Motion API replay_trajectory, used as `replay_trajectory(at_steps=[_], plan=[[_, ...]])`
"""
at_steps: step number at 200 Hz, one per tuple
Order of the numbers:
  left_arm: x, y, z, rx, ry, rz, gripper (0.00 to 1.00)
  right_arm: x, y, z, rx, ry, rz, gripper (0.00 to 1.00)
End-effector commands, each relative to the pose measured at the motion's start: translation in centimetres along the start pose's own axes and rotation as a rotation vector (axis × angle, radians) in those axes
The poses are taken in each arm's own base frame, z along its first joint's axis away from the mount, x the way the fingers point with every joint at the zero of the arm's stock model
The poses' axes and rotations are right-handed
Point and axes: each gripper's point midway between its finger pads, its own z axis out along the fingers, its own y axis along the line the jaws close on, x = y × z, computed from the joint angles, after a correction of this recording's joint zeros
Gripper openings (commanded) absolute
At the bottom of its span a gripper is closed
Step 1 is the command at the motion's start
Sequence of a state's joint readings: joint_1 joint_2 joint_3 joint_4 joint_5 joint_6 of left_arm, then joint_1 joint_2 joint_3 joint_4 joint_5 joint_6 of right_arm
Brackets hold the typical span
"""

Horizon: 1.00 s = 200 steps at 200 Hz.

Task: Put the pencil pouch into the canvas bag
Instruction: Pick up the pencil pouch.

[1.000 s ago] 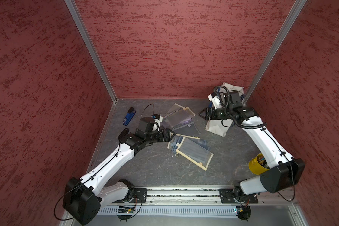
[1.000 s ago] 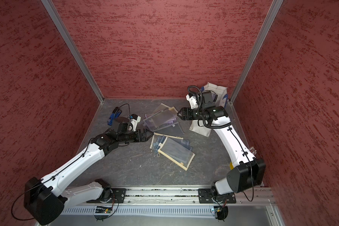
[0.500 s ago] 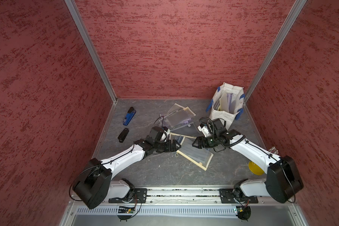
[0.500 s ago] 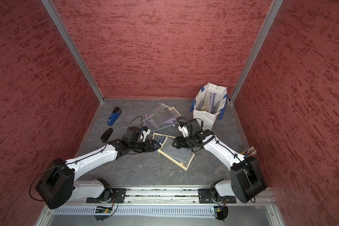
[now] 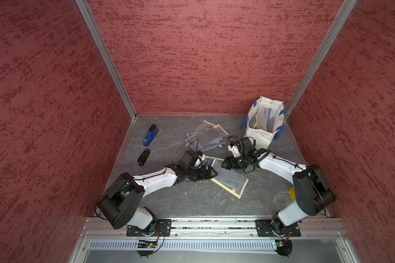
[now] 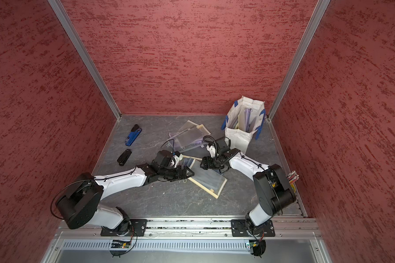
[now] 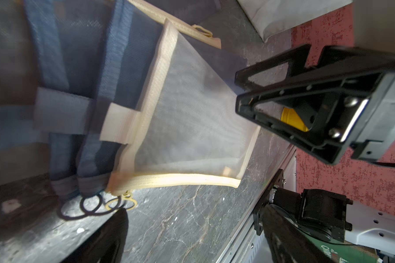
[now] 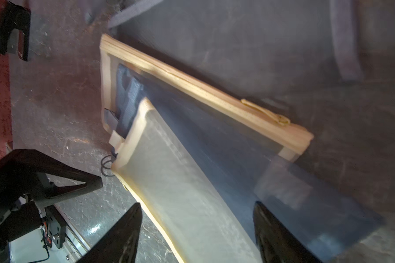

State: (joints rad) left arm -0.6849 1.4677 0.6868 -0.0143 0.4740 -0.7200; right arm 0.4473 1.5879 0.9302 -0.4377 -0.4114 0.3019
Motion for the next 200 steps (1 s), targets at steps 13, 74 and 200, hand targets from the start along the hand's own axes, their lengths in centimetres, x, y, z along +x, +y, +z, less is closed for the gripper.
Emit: replay_trajectory(at_steps=[13,74,200], plan=[[-0.1,0.2,1.2,0.038,-0.01,-0.056,0.91,0.8,0.1,0.4,-0.026,0.013,-0.022,0.76],[-1.3,1.1,2.5,0.062,-0.01,-0.109,0.8,1.6,0.8,1.3,-0.102,0.026,-0.01,0.66],[-3.5,0.4,2.1,0.089,-0.037,-0.106,0.66,2.2,4.8,0.1,-0.27,0.024,-0.09,0.16]])
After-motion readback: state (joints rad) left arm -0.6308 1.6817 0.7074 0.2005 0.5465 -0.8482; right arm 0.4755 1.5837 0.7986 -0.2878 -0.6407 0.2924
